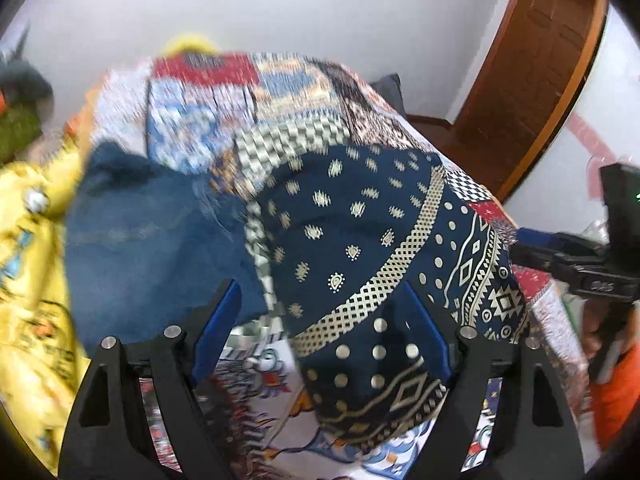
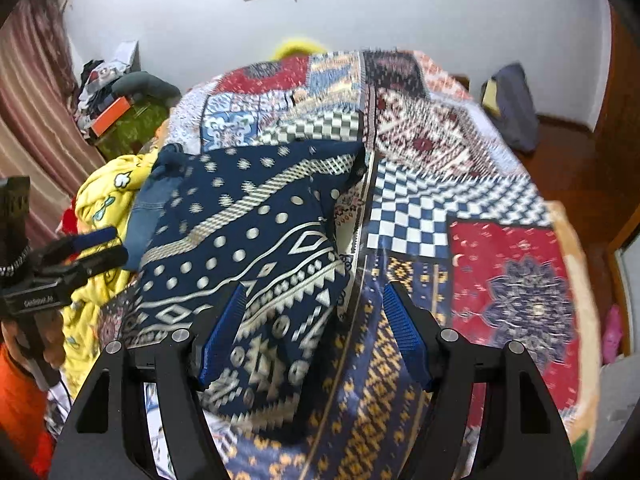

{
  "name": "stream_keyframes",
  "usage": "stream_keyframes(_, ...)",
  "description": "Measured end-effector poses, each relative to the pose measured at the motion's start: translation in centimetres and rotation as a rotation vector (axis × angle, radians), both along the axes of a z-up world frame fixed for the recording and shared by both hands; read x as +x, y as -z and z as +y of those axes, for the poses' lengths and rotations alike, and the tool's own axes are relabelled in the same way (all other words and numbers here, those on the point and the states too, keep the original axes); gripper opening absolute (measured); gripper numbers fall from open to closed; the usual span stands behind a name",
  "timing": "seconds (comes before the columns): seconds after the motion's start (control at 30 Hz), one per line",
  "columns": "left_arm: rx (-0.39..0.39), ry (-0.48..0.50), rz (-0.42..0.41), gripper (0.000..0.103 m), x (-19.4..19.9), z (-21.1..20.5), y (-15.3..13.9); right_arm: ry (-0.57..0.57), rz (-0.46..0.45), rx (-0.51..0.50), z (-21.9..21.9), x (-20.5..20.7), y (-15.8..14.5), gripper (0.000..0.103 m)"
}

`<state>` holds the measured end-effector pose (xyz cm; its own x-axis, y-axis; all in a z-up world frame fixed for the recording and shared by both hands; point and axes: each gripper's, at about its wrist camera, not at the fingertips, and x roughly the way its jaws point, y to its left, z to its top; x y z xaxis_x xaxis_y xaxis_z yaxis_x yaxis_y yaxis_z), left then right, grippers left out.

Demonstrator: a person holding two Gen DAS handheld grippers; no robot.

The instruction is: Fold large clothes

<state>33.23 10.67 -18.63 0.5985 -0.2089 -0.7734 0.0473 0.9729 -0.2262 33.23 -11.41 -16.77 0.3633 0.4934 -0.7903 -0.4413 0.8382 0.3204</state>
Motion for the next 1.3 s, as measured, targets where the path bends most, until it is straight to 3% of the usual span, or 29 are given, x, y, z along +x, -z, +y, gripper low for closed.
stream_keyframes(0.1, -0.117, 0.001, 0.078, 0.081, 2.0, 0.9, 2.4, -0.005, 0.075, 0.027, 0.3, 2.1, 2.7, 0.068)
stream_keyframes(0.23, -0.311, -0.009, 0.125, 0.081, 4.3, 2.6, 4.7, -0.029, 0.175, 0.164, 0.1, 3.8, 4.7, 0.068)
stream_keyframes(0.37, -0.395, -0.018, 0.160, 0.089, 6.1, 3.0, 6.2, -0.072, 0.245, 0.253, 0.6, 5.1, 5.7, 0.068)
stream_keyframes(0.5, -0.421, -0.011, 0.174, 0.095, 7.1, 2.8, 6.9, -0.109, 0.320, 0.309, 1.6, 6.2, 7.1, 0.068)
stream_keyframes(0.7, -0.472, -0.007, 0.211, 0.099, 8.8, 3.0, 8.1, -0.127, 0.403, 0.399, 2.2, 7.2, 8.2, 0.077)
stream_keyframes(0.9, -0.492, -0.012, 0.223, 0.099, 9.4, 3.1, 8.5, -0.146, 0.413, 0.402, 3.4, 7.1, 7.9, 0.077)
stream_keyframes(0.97, -0.487, -0.011, 0.219, 0.093, 9.3, 3.0, 8.2, -0.146, 0.404, 0.392, 3.8, 6.7, 7.4, 0.074)
stream_keyframes(1.03, -0.461, 0.002, 0.204, 0.083, 8.8, 2.9, 7.4, -0.162, 0.395, 0.389, 4.7, 6.5, 6.6, 0.057)
stream_keyframes(1.13, -0.416, 0.019, 0.177, 0.069, 7.7, 2.6, 5.8, -0.183, 0.368, 0.357, 5.7, 5.9, 5.1, 0.040)
stream_keyframes(1.2, -0.399, 0.035, 0.156, 0.062, 7.1, 2.3, 4.6, -0.183, 0.346, 0.332, 6.5, 5.3, 3.9, 0.035)
stream_keyframes(1.3, -0.358, 0.054, 0.102, 0.060, 5.7, 2.2, 2.0, -0.165, 0.315, 0.332, 7.4, 4.9, 1.9, 0.033)
